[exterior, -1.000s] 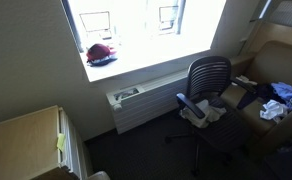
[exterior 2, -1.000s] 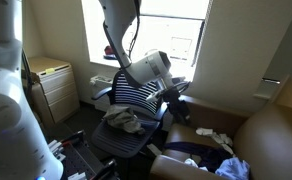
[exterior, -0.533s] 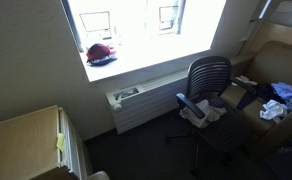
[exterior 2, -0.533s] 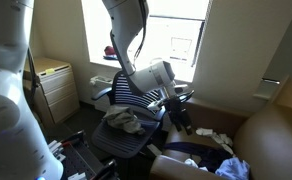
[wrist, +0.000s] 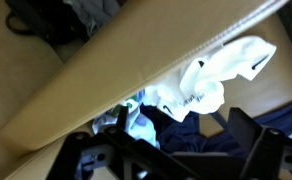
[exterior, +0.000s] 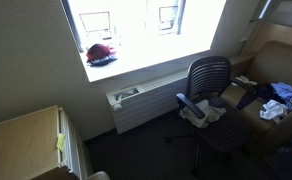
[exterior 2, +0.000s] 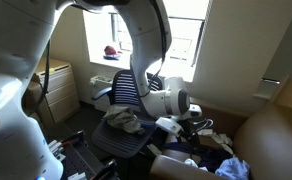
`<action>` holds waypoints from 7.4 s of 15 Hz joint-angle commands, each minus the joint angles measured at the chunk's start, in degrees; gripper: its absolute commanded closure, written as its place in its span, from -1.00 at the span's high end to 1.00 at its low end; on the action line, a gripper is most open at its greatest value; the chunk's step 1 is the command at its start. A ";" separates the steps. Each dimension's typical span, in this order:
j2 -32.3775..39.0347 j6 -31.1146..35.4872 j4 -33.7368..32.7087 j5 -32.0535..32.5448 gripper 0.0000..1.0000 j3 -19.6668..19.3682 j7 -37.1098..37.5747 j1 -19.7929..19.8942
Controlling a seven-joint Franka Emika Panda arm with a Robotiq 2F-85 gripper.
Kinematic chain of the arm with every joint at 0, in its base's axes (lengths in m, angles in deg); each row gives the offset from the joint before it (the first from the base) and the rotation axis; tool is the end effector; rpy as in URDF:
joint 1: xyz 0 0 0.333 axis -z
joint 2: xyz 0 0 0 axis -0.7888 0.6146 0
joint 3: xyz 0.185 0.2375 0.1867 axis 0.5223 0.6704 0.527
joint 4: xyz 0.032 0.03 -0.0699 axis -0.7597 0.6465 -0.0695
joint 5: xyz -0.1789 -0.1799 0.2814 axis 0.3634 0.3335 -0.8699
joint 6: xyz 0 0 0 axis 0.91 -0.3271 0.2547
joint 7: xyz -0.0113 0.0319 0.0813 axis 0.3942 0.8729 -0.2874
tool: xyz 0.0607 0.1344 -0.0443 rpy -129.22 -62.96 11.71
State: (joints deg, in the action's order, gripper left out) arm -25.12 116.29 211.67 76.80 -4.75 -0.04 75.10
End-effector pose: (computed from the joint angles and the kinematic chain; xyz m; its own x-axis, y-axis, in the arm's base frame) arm 0.4962 -0.2820 0.1263 0.9584 -0.2546 0.1286 -0.2844 -0.8873 0.3629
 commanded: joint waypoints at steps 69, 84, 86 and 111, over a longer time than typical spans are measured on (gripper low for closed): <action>51.42 23.71 -46.28 -66.10 1.00 9.65 -22.66 -11.07; 52.07 8.82 -47.98 -69.02 1.00 5.69 -20.38 -11.85; 52.06 6.57 -48.27 -68.93 1.00 5.09 -19.98 -11.84; 45.83 -22.00 -52.83 -66.72 1.00 -1.29 -16.52 -13.93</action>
State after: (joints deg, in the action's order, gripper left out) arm 20.71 94.29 158.84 10.09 -6.05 -16.56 61.17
